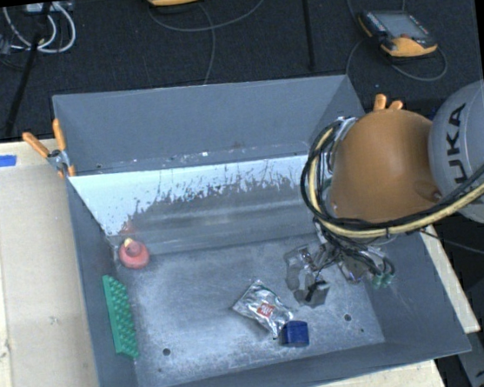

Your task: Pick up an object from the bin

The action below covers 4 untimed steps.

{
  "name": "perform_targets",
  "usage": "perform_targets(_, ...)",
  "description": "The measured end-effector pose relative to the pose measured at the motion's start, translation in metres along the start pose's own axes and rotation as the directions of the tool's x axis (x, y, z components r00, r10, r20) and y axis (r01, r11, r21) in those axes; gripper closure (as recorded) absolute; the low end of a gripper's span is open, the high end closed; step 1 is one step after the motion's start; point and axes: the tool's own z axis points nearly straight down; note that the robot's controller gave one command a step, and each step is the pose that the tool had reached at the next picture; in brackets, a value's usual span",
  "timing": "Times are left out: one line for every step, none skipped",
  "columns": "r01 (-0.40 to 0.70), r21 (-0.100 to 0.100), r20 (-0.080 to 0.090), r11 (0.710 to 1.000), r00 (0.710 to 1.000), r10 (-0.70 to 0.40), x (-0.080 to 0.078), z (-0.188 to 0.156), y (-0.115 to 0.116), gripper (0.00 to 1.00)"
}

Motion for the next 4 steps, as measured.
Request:
perform_targets(0.186,-0.004,-0.007,0.983,0.983,-0.186,-0.033,0.05,0.013,1.0)
perform_targets(0.184,-0.003,-0.006,0.983,0.983,-0.184,-0.034,0.049,0.013,0.0)
perform_targets(0.186,-0.007,-0.014,0.983,0.982,-0.186,-0.021,0.132,0.019,0.0)
perform_targets(0.186,-0.004,-0.007,0.983,0.983,-0.186,-0.023,0.127,0.018,1.0)
